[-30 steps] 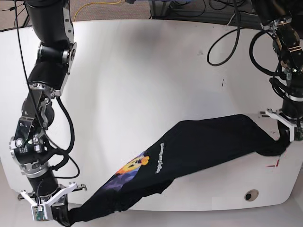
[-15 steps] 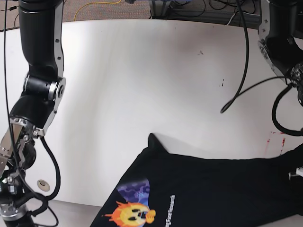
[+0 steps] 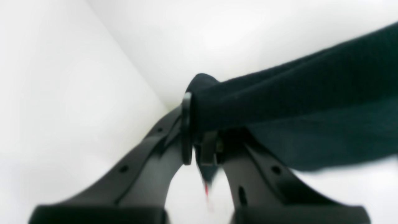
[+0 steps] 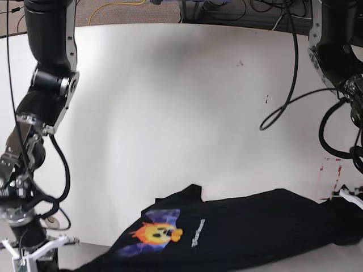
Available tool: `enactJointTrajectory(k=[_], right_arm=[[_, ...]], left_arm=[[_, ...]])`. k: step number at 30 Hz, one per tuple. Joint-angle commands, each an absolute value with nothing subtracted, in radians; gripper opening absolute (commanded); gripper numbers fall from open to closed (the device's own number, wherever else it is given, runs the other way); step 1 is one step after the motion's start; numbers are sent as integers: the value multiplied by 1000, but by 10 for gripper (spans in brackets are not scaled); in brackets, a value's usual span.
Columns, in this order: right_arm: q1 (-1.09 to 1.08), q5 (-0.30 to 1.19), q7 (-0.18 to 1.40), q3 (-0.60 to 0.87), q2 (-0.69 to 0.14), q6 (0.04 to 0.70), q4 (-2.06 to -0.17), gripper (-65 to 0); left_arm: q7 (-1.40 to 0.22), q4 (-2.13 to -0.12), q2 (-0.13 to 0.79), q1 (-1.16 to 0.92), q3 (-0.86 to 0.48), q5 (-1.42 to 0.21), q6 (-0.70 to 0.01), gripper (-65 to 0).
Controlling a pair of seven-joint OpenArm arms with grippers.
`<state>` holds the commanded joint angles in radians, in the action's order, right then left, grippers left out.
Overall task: Layout the t-shirt on the table in an organized manner, then fold the t-shirt properly
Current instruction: 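Stretch the shirt between both grippers, pulling them apart, then swing the stretched shirt over the table and lay it down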
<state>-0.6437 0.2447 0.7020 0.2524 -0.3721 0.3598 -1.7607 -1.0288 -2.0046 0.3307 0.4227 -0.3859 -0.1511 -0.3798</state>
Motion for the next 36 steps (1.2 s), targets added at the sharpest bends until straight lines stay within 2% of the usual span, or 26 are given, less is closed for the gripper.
enactJointTrajectory(k=[4, 9, 15, 22, 28, 36], right_arm=[[-452, 245, 699, 320, -351, 360, -1847, -650], [-220, 245, 696, 394, -268, 363, -1920, -650], [15, 243, 696, 478, -159, 449, -1952, -650], [174, 243, 696, 538, -65, 478, -1952, -650], [282, 242, 696, 541, -31, 483, -1952, -650], [371, 242, 696, 541, -27, 483, -1952, -650]], left_arm=[[-1024, -2005, 291, 294, -458, -151, -429, -650], [-969, -2005, 265, 113, -496, -151, -483, -650], [-923, -2005, 263, -108, -499, -151, -529, -650], [-921, -2003, 263, -242, -538, -151, -578, -650], [-921, -2003, 265, -338, -545, -147, -590, -650], [-921, -1994, 268, -432, -593, -143, -591, -650]])
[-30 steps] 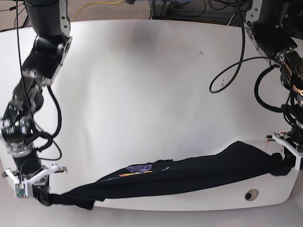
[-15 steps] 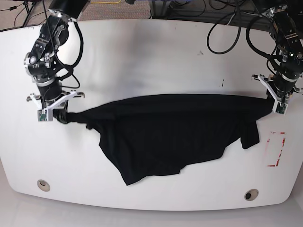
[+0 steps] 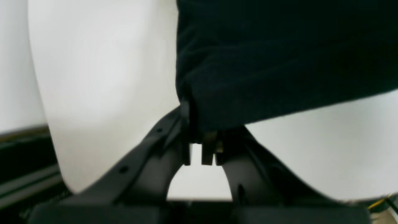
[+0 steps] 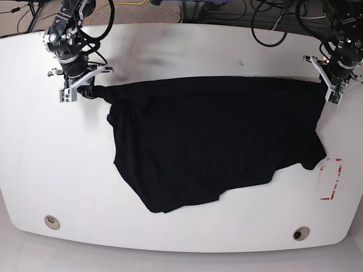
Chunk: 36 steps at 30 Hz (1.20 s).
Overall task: Layout the t-shirt on the table in an organized manner, then fold the t-shirt properly
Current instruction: 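Swing the stretched shirt over the table and lay it down, then release the shirt edge and regrasp it nearby with the right gripper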
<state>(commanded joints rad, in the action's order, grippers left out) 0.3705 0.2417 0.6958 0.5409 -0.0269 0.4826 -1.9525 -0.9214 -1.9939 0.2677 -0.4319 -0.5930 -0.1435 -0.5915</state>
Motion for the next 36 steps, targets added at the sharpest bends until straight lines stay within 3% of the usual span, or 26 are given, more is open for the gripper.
enactJointTrajectory(k=[27, 29, 31, 34, 36], right_arm=[[530, 242, 700, 536, 7, 483, -1968, -650], [536, 236, 700, 533, 7, 483, -1968, -648], [538, 234, 704, 533, 7, 483, -1968, -625], [539, 232, 704, 533, 7, 483, -1968, -528], [544, 232, 708, 533, 7, 481, -1968, -417]], left_arm=[[-921, -1983, 294, -630, -630, -143, -591, -650], [-923, -1983, 294, -636, -630, -143, -591, -628], [-924, -1983, 292, -641, -630, -143, -591, -543], [-924, -1983, 291, -647, -630, -143, -591, -429], [-924, -1983, 282, -648, -631, -143, -591, -347]])
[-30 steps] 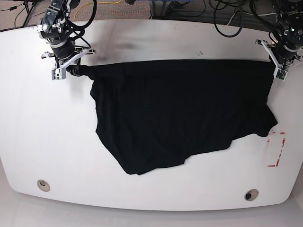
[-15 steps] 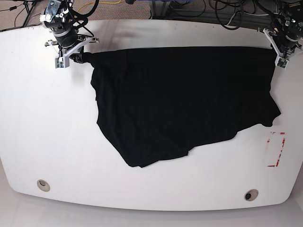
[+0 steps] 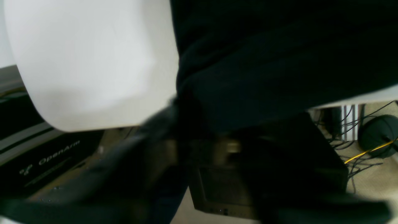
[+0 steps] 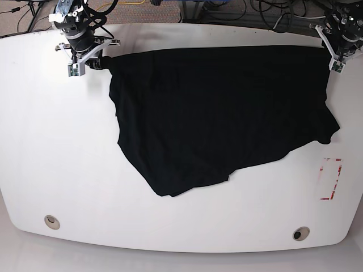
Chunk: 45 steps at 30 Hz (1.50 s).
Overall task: Layout the t-shirt on the table in an organized manner, then fold the t-shirt properly
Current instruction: 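Release the shirt edge and regrasp it nearby with the right gripper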
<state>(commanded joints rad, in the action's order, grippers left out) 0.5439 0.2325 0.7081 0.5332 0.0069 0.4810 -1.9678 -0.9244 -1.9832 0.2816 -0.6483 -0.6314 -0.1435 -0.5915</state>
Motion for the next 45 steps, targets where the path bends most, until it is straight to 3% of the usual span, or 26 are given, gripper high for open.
enactJointTrajectory(k=[4, 7, 26, 33, 39, 45], right_arm=[[541, 232, 723, 533, 4, 481, -1968, -208], [538, 234, 722, 533, 2, 481, -1980, -146], [358, 236, 728, 533, -47, 483, -2011, -168], [268, 243, 874, 533, -47, 484, -2012, -166], [245, 242, 889, 530, -8, 553, -1998, -165], [206, 216, 943, 530, 18, 559, -1972, -166]], left_arm=[[-924, -1986, 269, -648, -665, -143, -590, -243], [-924, -1985, 262, -642, -688, -143, -590, -219], [-926, -1992, 262, -509, -869, -148, -591, -211], [-961, -1992, 263, -487, -880, -145, -591, -211], [-937, -1988, 263, -475, -914, -150, -591, -211], [-940, -1988, 262, -409, -915, -143, -591, -211]])
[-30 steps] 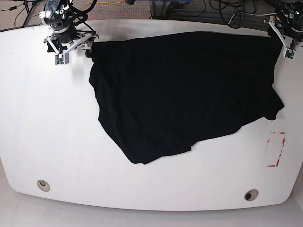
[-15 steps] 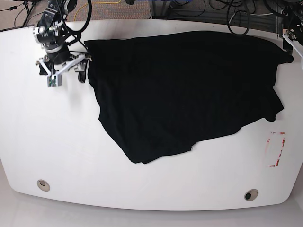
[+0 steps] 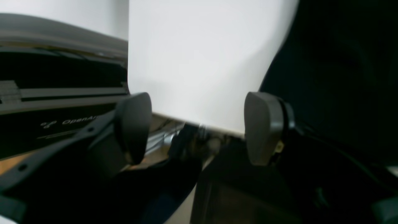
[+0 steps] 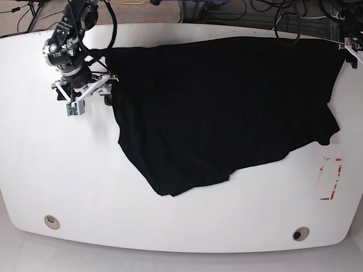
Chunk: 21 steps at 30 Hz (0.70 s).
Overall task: Layout the t-shirt on the table in an organized manner, then fold the t-shirt properly
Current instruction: 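Release the shirt edge and regrasp it nearby with the right gripper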
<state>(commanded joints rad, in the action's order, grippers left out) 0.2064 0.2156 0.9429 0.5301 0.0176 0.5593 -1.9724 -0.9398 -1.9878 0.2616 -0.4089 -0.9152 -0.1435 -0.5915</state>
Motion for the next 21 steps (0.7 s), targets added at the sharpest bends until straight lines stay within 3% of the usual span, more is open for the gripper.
enactJointTrajectory(k=[21], right_arm=[[237, 222, 1004, 533, 16, 564, -1824, -190]], left_arm=[[-938, -1983, 262, -394, -917, -143, -590, -211]])
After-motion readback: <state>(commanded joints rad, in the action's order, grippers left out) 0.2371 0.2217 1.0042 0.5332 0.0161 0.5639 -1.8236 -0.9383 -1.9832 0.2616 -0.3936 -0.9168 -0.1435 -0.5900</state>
